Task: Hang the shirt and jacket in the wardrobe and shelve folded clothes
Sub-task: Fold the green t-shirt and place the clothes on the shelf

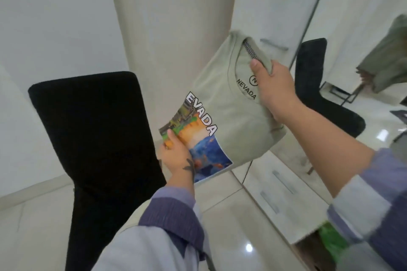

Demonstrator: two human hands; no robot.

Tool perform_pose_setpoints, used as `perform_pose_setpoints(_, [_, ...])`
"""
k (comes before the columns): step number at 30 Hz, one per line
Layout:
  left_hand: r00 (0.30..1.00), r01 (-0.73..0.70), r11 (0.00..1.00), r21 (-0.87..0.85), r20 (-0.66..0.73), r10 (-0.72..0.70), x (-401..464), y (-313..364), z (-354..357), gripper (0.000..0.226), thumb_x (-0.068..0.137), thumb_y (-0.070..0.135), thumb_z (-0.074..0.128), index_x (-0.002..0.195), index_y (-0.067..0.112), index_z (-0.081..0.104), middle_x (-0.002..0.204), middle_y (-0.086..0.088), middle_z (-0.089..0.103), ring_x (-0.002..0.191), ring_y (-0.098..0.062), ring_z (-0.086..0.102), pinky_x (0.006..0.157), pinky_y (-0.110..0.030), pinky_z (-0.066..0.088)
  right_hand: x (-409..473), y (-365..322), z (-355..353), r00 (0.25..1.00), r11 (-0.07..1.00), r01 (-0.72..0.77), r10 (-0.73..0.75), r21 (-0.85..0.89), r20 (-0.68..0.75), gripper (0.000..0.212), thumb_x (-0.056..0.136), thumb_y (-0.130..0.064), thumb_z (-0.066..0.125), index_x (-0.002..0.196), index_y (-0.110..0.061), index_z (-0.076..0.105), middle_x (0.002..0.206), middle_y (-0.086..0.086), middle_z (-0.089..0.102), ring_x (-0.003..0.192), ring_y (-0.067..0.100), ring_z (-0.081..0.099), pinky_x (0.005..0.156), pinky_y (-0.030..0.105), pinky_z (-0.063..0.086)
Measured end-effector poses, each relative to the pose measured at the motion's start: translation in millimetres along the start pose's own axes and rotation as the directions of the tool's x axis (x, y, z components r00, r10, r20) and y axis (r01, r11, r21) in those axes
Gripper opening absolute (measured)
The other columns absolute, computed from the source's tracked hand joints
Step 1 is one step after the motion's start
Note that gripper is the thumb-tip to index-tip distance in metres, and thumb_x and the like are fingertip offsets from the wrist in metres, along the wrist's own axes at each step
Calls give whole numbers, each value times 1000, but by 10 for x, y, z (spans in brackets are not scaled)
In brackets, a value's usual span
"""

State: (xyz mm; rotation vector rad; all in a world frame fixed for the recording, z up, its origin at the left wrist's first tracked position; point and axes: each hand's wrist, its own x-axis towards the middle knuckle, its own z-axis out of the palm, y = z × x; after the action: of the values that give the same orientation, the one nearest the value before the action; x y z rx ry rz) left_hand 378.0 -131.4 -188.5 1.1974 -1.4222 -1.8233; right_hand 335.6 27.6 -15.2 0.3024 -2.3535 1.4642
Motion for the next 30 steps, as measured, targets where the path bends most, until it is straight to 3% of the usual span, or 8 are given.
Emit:
perform_pose_setpoints(3, [991,-131,988,78,26,130,-376,91,357,56,91,56,47,113,6,60,112,-15,64,105,-33,58,85,-33,42,-88,328,-674,989,998,-50,43,-46,-140,22,97,-38,48,93,-17,56,75,-11,54,68,3,50,53,7,37])
perform_pose_setpoints(8, [942,-302,948,97,184,281,-1217,-14,1059,47,90,53,49,105,10,60,102,-9,66,93,-27,59,74,-27,37,-347,872,-1798,920,983,-158,113,-91,-375,29,96,-39,48,106,-14,60,95,0,61,90,17,56,81,31,46])
perform_pose_setpoints(10, [915,-331,938,99,276,294,-1615,-138,1295,45,90,56,49,106,15,60,100,-4,66,91,-23,59,74,-26,39,-501,1106,-2254,872,971,-200,115,-131,-477,34,96,-38,48,109,-9,61,100,6,64,95,20,58,85,31,46])
perform_pose_setpoints(15, [822,-387,918,87,485,300,-2639,-523,1745,41,91,53,49,105,17,61,97,0,65,83,-16,54,72,-22,35,-1042,1661,-3234,730,936,-331,172,-123,-662,31,97,-34,49,107,-8,62,101,4,63,92,13,55,80,23,40])
perform_pose_setpoints(19, [746,-429,894,129,608,270,-3373,-838,1976,41,92,51,49,110,16,60,98,2,61,91,-19,56,75,-21,33,-1521,2091,-3843,596,879,-464,219,-109,-773,32,97,-34,48,104,-7,62,100,11,66,94,24,60,79,27,43])
perform_pose_setpoints(24, [640,-457,870,182,747,180,-4011,-1364,2336,37,89,61,45,99,27,57,87,7,62,83,-17,61,72,-29,46,-1895,2533,-4380,457,797,-600,267,-73,-849,37,98,-37,45,105,-5,60,100,11,64,91,25,58,77,31,43])
perform_pose_setpoints(27, [586,-515,829,219,796,154,-4303,-1725,2553,42,88,63,43,108,29,57,97,0,67,91,-24,63,77,-30,48,-2061,2844,-4578,357,743,-669,304,-15,-883,37,98,-39,44,107,-6,58,94,5,59,86,18,52,75,27,37])
perform_pose_setpoints(30, [503,-570,791,225,856,119,-4569,-2078,2747,44,89,60,45,117,27,57,106,-4,67,99,-28,61,81,-31,44,-2240,3284,-4689,284,724,-688,330,48,-900,36,98,-39,45,111,-8,58,100,8,63,91,20,56,80,30,41])
